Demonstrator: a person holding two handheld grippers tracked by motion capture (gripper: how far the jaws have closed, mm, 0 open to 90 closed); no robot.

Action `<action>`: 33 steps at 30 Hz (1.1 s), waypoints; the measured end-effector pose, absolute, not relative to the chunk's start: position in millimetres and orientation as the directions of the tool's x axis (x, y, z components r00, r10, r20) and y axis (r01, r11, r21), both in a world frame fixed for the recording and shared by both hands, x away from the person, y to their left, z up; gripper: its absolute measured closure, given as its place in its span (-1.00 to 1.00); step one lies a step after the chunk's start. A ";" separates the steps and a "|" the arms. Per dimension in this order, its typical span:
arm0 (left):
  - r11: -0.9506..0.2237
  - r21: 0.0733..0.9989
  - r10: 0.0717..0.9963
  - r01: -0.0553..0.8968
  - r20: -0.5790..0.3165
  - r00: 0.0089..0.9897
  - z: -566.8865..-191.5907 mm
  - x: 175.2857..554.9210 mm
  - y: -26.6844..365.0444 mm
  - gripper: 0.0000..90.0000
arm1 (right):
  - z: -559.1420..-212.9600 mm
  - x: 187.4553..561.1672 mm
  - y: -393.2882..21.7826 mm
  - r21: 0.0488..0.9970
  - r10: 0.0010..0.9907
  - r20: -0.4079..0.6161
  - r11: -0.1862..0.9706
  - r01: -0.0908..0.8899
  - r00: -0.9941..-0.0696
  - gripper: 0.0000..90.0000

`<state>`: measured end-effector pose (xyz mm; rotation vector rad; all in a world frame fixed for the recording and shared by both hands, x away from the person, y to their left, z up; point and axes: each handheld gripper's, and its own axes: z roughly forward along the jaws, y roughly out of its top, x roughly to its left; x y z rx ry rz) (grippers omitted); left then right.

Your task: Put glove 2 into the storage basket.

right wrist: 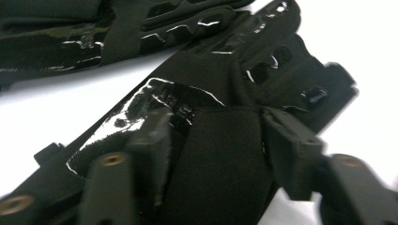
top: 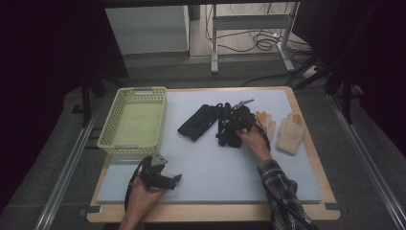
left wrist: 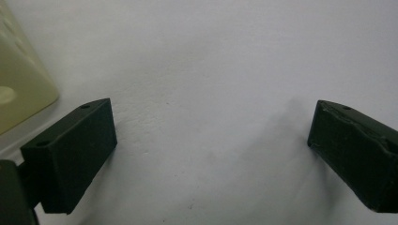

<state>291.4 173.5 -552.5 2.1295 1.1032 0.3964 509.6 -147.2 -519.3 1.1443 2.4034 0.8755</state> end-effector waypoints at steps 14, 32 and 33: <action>-0.397 0.702 0.806 0.592 -0.043 0.591 -552.5 291.3 173.3 -0.95 | -501.2 493.2 -165.0 0.648 0.806 0.062 0.416 0.638 -0.589 0.80; -0.398 0.701 0.806 0.592 -0.041 0.591 -552.4 291.4 173.4 -0.95 | -454.6 391.9 -163.3 0.734 0.704 0.178 0.370 0.569 -0.688 0.79; -0.398 0.701 0.806 0.592 -0.041 0.591 -552.4 291.4 173.4 -0.95 | -456.2 385.6 -158.9 0.735 0.695 0.181 0.374 0.566 -0.696 0.79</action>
